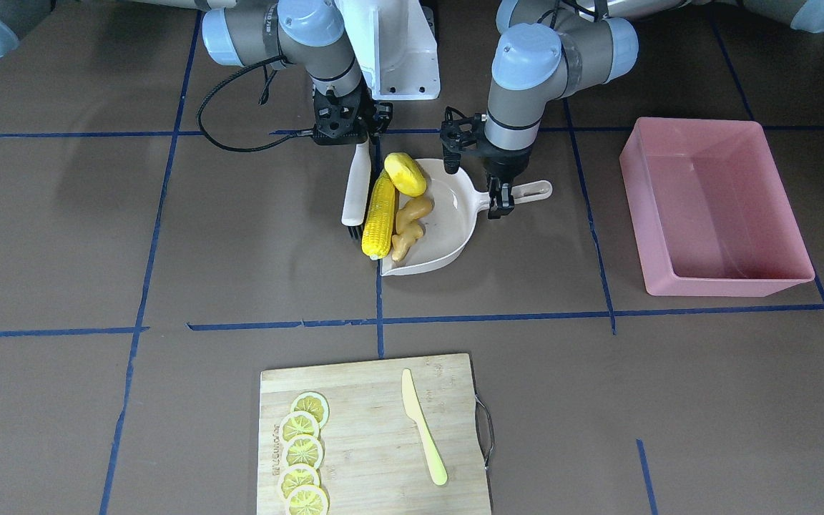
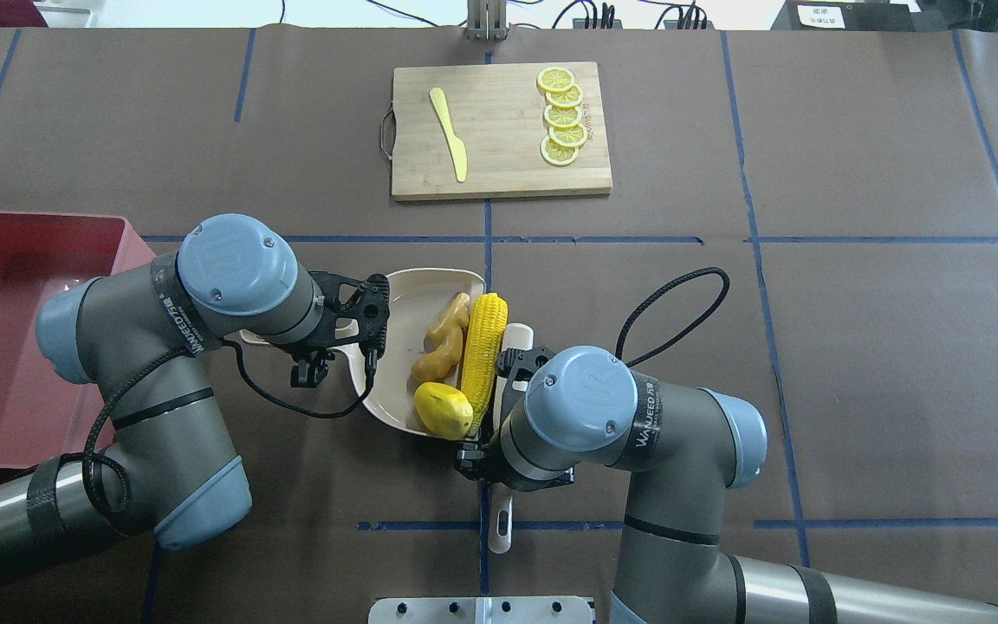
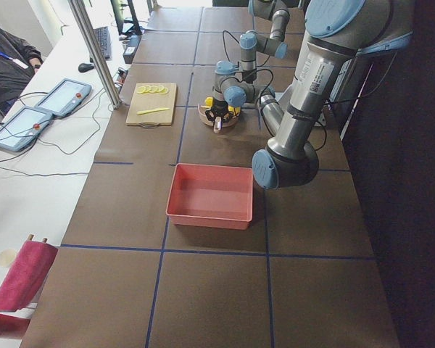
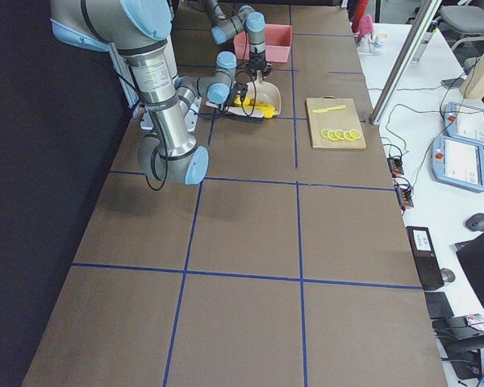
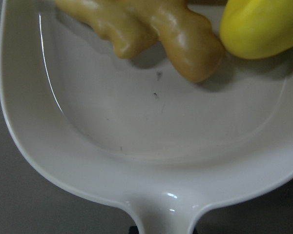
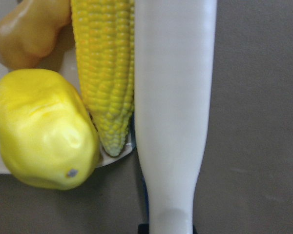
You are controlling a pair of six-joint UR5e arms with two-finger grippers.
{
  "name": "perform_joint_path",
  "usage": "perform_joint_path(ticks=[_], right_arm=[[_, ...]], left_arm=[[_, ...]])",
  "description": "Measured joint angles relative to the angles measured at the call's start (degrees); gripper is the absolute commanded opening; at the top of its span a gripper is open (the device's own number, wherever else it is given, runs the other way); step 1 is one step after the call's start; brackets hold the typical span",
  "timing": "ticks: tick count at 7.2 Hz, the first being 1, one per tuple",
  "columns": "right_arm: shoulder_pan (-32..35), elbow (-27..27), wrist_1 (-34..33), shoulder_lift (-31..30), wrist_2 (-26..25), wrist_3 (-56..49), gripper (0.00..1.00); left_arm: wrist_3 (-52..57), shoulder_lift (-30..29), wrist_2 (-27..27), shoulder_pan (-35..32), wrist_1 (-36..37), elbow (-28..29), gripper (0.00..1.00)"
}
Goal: Sweep and dump trash into bin
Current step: 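Sweep the corn, squash and ginger into the dustpan with the right gripper's brush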
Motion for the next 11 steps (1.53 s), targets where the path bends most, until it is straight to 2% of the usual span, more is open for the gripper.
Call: perform_joint_path(ticks=[3, 8, 11], right_arm=[[-0.02, -2.07, 0.28, 2.21, -0.65, -0.22, 0.00], [-0.32, -4.30, 6.38, 2.85, -3.67, 0.28, 0.00], [-0.37, -3.92, 7.44, 2.99, -3.79, 0.51, 0.00]], left_arm=[[-0.01, -0.04, 0.00, 0.00, 0.01, -0.08, 0.00], [-0.01, 0.04, 0.00, 0.00, 0.01, -0.06, 0.00], [-0.01, 0.04, 0.00, 0.00, 0.01, -0.11, 0.00]])
